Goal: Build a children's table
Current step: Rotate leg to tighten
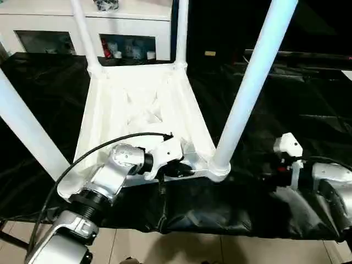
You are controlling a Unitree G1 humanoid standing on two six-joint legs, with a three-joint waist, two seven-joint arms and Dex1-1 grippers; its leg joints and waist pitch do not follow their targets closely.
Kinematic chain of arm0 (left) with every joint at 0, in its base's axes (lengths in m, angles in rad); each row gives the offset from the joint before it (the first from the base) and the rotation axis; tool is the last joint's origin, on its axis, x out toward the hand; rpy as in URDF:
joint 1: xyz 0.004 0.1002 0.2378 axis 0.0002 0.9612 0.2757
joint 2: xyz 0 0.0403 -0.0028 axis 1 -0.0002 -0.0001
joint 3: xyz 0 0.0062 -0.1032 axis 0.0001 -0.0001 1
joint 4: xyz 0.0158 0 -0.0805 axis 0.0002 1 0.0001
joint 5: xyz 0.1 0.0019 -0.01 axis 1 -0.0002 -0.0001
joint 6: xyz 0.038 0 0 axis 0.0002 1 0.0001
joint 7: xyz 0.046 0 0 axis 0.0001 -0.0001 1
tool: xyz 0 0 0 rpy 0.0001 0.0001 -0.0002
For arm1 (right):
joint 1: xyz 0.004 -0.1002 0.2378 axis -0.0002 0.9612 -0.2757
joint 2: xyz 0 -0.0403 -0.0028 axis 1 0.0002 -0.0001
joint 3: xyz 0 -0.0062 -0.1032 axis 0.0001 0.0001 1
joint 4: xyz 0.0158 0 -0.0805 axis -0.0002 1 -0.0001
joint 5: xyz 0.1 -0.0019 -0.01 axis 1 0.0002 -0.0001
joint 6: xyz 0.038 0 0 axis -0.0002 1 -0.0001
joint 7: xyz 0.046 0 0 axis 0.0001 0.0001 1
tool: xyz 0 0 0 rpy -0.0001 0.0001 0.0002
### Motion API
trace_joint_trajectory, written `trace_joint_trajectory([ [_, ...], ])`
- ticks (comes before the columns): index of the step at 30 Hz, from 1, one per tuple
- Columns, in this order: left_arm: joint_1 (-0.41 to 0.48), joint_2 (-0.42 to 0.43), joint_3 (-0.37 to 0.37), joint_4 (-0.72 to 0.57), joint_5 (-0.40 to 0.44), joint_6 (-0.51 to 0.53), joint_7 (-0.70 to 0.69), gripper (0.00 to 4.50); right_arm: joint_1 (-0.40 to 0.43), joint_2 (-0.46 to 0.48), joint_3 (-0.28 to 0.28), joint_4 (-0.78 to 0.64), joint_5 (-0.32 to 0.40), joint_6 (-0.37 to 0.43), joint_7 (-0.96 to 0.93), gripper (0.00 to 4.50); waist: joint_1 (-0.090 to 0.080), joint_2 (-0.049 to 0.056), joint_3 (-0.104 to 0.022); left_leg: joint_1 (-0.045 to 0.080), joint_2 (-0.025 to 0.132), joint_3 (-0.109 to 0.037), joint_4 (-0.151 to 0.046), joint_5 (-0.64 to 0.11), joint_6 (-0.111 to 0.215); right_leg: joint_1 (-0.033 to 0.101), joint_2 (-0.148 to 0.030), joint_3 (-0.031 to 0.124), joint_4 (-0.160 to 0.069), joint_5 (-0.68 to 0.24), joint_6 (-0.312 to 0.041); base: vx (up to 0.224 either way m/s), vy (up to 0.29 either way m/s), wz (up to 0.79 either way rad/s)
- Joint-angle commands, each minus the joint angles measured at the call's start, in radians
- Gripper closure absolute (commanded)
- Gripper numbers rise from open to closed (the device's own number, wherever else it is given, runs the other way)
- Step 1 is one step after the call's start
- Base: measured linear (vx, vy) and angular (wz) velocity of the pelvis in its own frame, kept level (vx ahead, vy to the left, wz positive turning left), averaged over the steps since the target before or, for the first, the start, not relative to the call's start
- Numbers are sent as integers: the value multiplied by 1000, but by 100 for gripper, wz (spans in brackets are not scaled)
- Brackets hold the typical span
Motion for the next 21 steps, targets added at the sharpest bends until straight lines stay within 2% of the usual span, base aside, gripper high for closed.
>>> trace_joint_trajectory([
  [1,2,4,-27,-40,-30,-25,-70,450,3,-23,-24,29,-30,-21,-27,65,3,-24,-67,2,20,5,-55,-213,82,50,-49,41,-71,-372,-168,0,0,0],
  [4,10,26,-28,-47,-50,-37,-125,450,-1,-32,-69,66,-38,-37,-91,65,16,-27,-67,5,20,8,-55,-200,76,49,-50,43,-67,-361,-172,0,0,0],
  [5,12,31,-30,-39,-44,-53,-125,450,-3,-31,-82,75,-36,-28,-116,65,16,-34,-67,5,21,9,-55,-200,77,49,-49,43,-67,-358,-172,0,0,0],
  [6,12,31,-30,-39,-44,-53,-125,450,-3,-31,-82,75,-36,-28,-116,65,19,-30,-66,8,21,9,-55,-203,76,46,-48,44,-66,-357,-173,0,0,0],
  [9,20,40,-32,-11,-35,-96,-122,450,4,-13,-123,79,-33,-30,-196,65,18,-37,-66,2,21,7,-56,-200,73,51,-49,42,-64,-356,-164,0,0,0],
  [10,20,40,-32,-11,-35,-96,-122,450,4,-13,-123,79,-33,-30,-196,65,18,-36,-66,2,21,7,-56,-200,72,51,-49,43,-64,-357,-161,0,0,0],
  [12,20,44,-25,30,-25,-146,-101,450,13,22,-156,66,-25,-27,-272,65,18,-44,-65,2,18,7,-56,-202,68,48,-51,42,-67,-387,-144,0,0,0],
  [15,18,50,-12,72,-21,-205,-85,450,17,66,-189,58,-8,-21,-349,65,17,-44,-65,6,20,6,-60,-237,49,44,-52,41,-72,-419,-125,0,0,0],
  [16,23,51,-1,67,-42,-197,-104,450,18,85,-200,54,-1,-28,-375,65,16,-47,-65,6,21,5,-61,-245,45,45,-52,40,-73,-425,-123,0,0,0],
  [19,33,61,18,52,-80,-209,-141,450,15,142,-232,41,21,-33,-453,65,13,-48,-64,5,22,1,-65,-263,27,45,-54,40,-72,-432,-118,0,0,0],
  [21,32,66,32,54,-90,-229,-136,450,16,170,-240,29,27,-33,-495,65,12,-54,-64,5,21,2,-65,-261,26,44,-54,42,-70,-429,-116,0,0,0],
])
